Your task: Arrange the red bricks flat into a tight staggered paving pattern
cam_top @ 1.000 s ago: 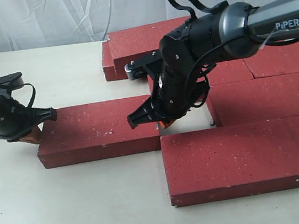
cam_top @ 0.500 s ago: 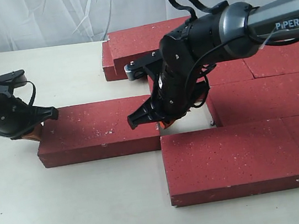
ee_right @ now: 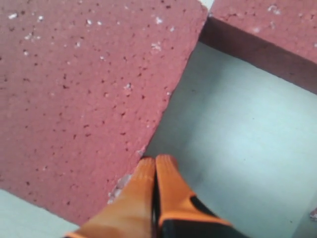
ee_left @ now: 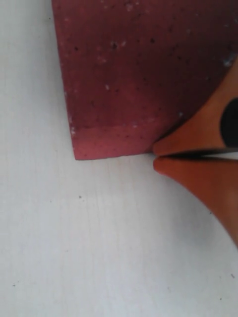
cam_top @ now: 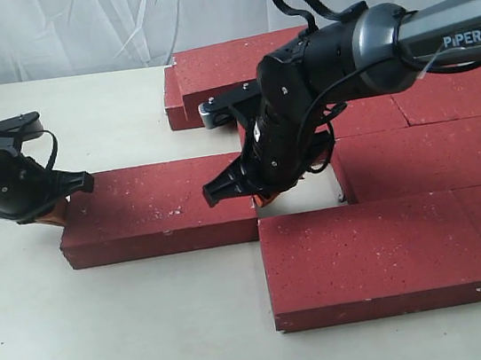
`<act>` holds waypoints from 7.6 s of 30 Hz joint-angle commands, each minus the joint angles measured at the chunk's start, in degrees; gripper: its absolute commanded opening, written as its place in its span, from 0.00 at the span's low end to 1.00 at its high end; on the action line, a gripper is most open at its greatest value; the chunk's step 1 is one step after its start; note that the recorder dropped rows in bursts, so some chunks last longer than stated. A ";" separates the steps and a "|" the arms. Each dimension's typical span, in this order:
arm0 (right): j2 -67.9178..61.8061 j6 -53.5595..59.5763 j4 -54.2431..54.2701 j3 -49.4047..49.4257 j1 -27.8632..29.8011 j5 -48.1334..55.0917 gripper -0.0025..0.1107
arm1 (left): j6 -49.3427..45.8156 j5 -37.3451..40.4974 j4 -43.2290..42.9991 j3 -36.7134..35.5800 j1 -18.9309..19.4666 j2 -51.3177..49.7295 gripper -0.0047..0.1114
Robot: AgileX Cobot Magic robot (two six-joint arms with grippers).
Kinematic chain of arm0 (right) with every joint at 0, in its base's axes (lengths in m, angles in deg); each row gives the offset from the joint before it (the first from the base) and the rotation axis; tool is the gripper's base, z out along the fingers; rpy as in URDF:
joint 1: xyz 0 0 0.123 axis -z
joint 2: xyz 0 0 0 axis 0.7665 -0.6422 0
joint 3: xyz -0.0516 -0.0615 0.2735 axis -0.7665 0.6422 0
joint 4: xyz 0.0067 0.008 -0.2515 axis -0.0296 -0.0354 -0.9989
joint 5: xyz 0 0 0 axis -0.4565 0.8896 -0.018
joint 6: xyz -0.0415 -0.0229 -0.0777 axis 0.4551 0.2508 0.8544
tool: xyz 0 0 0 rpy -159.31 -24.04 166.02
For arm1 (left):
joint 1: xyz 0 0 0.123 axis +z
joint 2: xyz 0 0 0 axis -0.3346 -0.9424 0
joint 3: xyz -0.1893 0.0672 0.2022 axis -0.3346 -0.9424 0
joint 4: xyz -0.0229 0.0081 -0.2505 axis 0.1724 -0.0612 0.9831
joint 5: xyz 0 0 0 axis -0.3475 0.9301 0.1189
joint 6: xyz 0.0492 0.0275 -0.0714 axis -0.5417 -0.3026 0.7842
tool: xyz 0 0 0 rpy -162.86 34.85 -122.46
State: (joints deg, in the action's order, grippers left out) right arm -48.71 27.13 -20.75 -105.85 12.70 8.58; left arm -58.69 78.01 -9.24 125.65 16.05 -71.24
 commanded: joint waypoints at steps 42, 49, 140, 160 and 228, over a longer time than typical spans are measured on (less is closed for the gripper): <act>5.47 4.52 3.97 0.10 0.03 -1.15 0.01 | 0.14 0.47 0.68 1.26 -0.06 -0.08 0.04; 5.47 -1.60 -3.03 0.10 0.03 -0.65 0.01 | -0.49 0.61 2.49 1.26 -0.06 -0.08 0.04; 4.24 -0.92 -3.08 0.10 0.23 2.39 0.01 | -4.21 1.27 2.99 1.26 -4.07 -0.08 0.04; 5.30 -2.16 -8.09 0.10 0.25 3.04 0.01 | 4.83 1.48 -10.16 1.26 -4.07 -0.08 0.04; 7.02 -5.48 -7.61 -1.29 1.32 6.61 0.01 | 25.64 -0.07 -27.07 1.26 -4.07 0.04 0.04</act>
State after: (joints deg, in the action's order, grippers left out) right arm -42.30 20.64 -27.72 -108.44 14.02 15.20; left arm -33.07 78.03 -37.26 126.79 12.10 -71.37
